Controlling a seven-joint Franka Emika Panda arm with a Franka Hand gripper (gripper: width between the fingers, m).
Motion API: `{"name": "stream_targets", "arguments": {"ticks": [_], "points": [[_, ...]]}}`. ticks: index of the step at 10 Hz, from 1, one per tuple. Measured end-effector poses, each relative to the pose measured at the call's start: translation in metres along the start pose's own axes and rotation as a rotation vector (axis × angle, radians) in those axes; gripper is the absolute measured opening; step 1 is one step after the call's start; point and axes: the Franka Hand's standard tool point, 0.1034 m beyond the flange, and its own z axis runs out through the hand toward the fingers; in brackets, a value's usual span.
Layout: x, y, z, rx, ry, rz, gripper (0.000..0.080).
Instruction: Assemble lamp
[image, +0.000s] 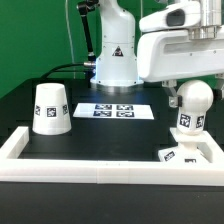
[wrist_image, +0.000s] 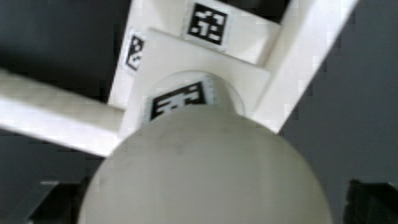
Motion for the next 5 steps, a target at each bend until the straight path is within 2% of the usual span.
{"name": "stream_targets", "arguments": {"ticks": [3,4,5], "points": [[0.0012,-0.0009,0.0011,-0.007,-0.01,-0.218,0.0698],[0.0053,-0.0024,0.0022,-0.023,-0.018,-0.36,0.0698],[0.0073,-0.0035,0.0032,-0.027,-0.026,-0.423,0.0698]]}}
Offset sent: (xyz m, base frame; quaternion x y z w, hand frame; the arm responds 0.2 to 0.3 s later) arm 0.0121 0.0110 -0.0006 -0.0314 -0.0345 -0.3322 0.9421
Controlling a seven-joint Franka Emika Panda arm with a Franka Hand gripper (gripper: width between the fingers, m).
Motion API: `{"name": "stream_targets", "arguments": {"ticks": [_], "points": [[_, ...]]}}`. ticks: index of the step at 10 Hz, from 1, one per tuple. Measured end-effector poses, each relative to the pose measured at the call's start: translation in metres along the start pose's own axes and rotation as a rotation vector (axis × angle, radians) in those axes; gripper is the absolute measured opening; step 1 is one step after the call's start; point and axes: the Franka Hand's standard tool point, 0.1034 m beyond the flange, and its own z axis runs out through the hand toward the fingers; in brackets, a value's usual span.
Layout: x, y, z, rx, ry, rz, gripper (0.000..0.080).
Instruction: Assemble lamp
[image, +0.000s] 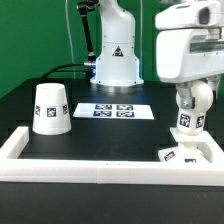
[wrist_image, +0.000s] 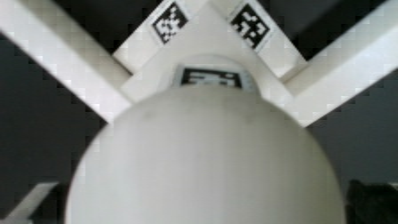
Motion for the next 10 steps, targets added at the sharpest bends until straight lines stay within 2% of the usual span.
{"name": "stream_targets", "arguments": {"ticks": [3,5,6,10], "points": [[0.0047,0.0031,-0.0012,-0.01,-0.011,-0.178,0.0698],[0.0023,0.0038,-0.0003,-0.01,-0.015,-0.271,0.0689],[0.0006,0.0041,0.0004,-0.01,-0.015,-0.262,0.0564],[-0.0045,0.0099,0.0003,-0.013,-0.014,-0.245,0.0561]]}}
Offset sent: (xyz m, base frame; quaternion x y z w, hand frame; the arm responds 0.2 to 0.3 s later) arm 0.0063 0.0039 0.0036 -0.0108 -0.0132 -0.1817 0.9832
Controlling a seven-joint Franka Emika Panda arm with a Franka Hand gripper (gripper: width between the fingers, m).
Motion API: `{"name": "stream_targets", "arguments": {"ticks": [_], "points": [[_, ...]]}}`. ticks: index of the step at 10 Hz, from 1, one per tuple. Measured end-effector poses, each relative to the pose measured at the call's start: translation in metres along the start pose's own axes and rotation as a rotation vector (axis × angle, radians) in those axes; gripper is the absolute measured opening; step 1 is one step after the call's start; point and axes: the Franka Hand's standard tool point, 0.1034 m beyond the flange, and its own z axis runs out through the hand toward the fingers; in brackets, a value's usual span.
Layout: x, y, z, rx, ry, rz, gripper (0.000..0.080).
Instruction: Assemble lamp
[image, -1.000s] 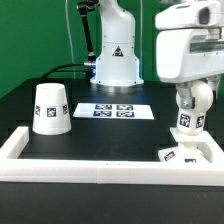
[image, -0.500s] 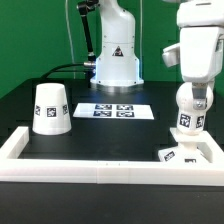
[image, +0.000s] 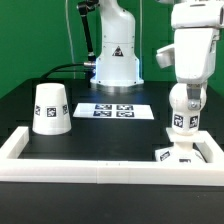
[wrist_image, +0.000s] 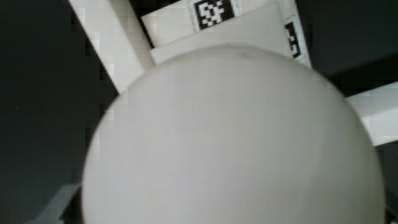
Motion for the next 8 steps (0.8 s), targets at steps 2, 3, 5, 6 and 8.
{"name": "stream_targets", "arguments": {"ticks": [2,3,5,6,8], "points": [[-0.0046,-0.0006,0.0005,0.018,-0.009,0.087,0.0509],[-0.007,-0.0025,0.0015,0.031,-0.017,0.169,0.0509],[-0.0064,-0.0033,0.0018,0.034,-0.016,0.296,0.0079],[-0.0065,-0.0035,0.002,0.035,-0.017,0.325,0.0079],[-0.0068,-0.0036,0.0022,0.035,-0.017,0.32,0.0023]]}}
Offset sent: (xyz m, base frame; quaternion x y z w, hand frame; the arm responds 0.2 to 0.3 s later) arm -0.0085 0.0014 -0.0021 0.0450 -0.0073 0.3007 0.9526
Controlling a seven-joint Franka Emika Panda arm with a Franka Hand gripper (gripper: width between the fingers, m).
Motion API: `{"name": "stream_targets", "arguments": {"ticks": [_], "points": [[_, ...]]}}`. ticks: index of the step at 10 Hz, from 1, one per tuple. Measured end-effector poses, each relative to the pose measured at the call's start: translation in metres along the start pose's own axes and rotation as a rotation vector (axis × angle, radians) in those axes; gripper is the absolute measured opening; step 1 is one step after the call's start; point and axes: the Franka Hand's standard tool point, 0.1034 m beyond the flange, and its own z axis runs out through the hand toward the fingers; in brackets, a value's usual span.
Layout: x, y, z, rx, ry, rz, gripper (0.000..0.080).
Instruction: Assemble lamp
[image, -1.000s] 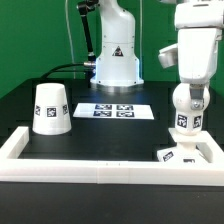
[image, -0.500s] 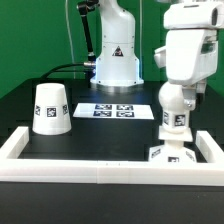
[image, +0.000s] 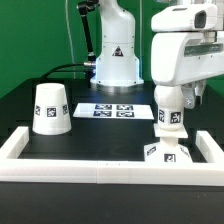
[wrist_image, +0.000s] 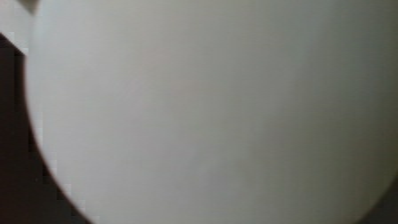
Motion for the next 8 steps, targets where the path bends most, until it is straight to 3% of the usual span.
{"name": "stream_targets", "arguments": {"ticks": [3,5,6,7,8], "points": [[0.0037,-0.0011,-0.0061,-0.01,0.002,-0.103,0.0001],[0.0033,-0.0078,-0.0075,0.002,-0.018,-0.191,0.0001],[0.0028,-0.0078,-0.0098,0.003,-0.022,-0.192,0.0131],[0.0026,-0.0078,-0.009,0.004,-0.021,-0.19,0.0131],[0.0022,-0.0078,-0.0083,0.005,-0.022,-0.189,0.027]]}}
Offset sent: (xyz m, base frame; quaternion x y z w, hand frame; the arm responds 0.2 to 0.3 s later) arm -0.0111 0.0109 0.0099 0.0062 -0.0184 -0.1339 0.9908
